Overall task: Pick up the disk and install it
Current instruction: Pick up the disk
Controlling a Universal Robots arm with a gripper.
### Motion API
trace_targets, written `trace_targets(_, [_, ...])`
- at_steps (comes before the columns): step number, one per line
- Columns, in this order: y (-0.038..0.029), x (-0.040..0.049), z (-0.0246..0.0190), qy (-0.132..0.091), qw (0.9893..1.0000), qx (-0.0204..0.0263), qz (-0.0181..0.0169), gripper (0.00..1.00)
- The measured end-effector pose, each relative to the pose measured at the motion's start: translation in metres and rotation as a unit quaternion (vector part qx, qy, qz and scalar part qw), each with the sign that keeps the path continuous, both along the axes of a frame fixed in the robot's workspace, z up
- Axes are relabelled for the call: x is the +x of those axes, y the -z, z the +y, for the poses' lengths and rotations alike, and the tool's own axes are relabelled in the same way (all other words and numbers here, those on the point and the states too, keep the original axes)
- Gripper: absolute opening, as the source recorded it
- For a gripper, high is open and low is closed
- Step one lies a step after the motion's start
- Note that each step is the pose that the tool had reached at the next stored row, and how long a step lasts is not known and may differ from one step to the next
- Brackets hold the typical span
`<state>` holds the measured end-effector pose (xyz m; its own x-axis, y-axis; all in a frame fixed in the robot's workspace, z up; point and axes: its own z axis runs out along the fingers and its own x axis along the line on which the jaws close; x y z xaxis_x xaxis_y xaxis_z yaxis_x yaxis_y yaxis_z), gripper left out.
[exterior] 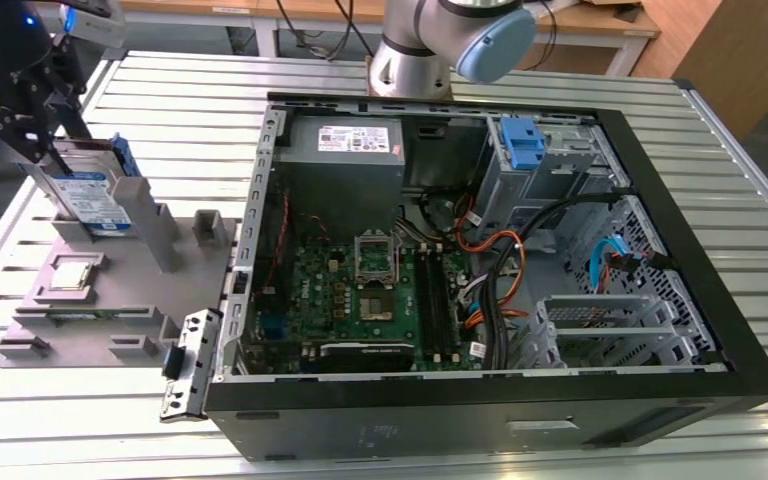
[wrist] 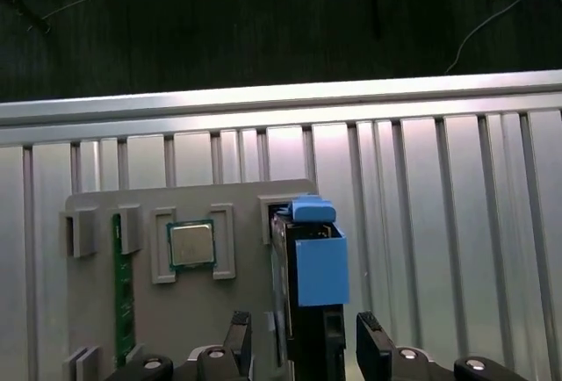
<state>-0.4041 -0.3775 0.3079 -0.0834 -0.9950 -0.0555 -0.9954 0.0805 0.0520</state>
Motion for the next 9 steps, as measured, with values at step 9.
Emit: trace_targets(9, [0.0032, -0.0001, 0.0, -0.037, 0.9993, 0.0005, -0.0013, 0.59])
